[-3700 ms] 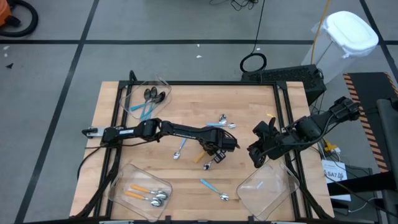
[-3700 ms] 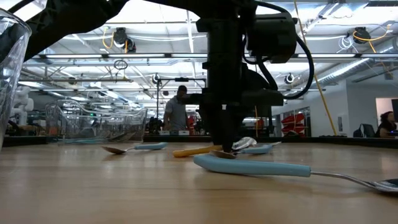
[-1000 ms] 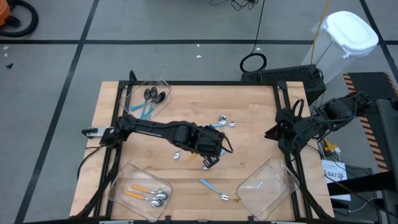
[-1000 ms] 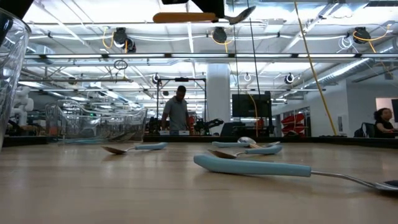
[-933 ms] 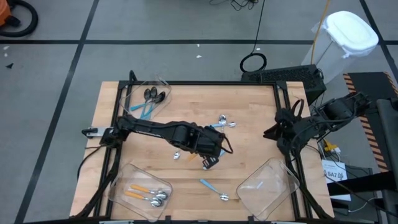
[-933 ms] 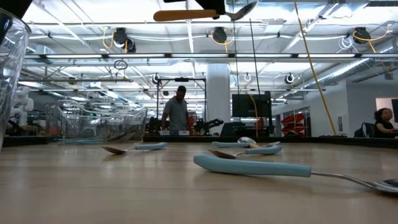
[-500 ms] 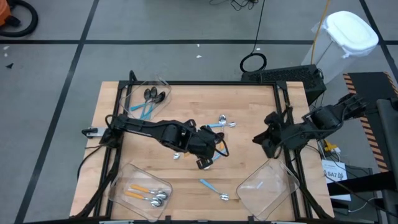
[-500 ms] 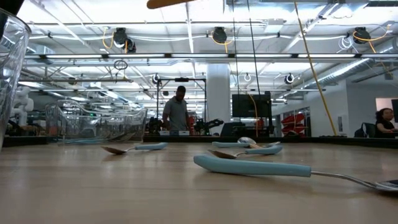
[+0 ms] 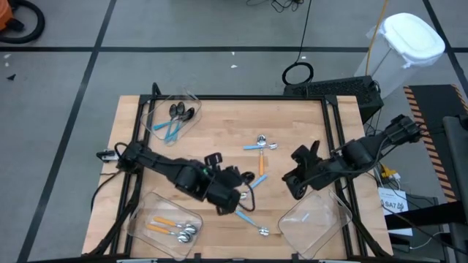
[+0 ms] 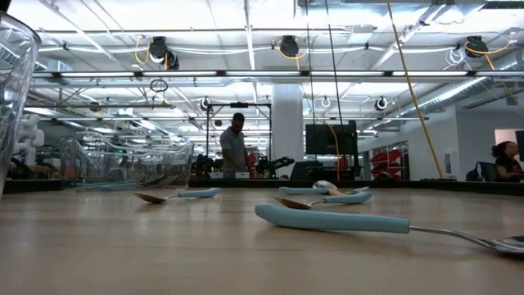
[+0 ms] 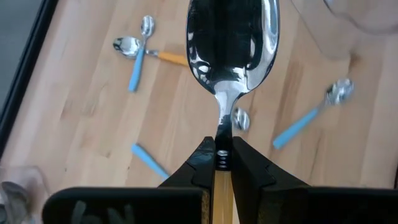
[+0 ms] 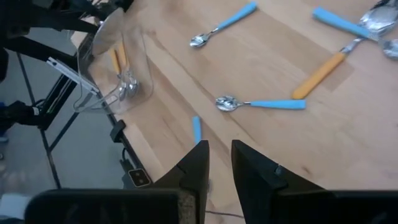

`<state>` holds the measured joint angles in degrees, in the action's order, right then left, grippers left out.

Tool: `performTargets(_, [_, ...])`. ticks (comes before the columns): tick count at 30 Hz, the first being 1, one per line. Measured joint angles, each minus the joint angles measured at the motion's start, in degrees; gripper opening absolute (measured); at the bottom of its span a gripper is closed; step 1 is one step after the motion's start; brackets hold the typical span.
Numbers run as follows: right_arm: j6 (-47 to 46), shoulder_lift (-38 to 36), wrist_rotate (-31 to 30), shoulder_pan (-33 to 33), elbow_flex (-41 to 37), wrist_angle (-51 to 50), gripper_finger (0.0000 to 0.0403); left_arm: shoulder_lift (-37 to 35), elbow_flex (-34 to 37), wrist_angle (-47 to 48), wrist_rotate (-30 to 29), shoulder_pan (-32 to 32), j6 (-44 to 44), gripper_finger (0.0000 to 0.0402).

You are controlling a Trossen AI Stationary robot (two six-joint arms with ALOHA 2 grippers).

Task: Sort silverware by color (type)
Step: Put the yellow spoon into the bottom left transparent bin

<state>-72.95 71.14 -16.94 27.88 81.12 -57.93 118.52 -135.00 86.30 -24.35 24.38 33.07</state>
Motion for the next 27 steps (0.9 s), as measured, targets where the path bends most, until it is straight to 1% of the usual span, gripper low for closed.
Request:
performTargets(6, [0.1,1.8,0.7,0.0,0.0,0.9,0.0066,0.0,0.0,3.7,-0.7,3.9,-1.3,0.0028])
performTargets(18, [0.5,2.9,0.7,0.0,0.0,2.5,0.0066,0.0,0.0,3.7,-1.0,11.4,-6.4,0.0028])
performTargets(27, [1.6,2.7,0.8,0.4,0.0,4.6,0.0066,0.0,0.0,3.7,0.0,15.3,-6.9,0.0028])
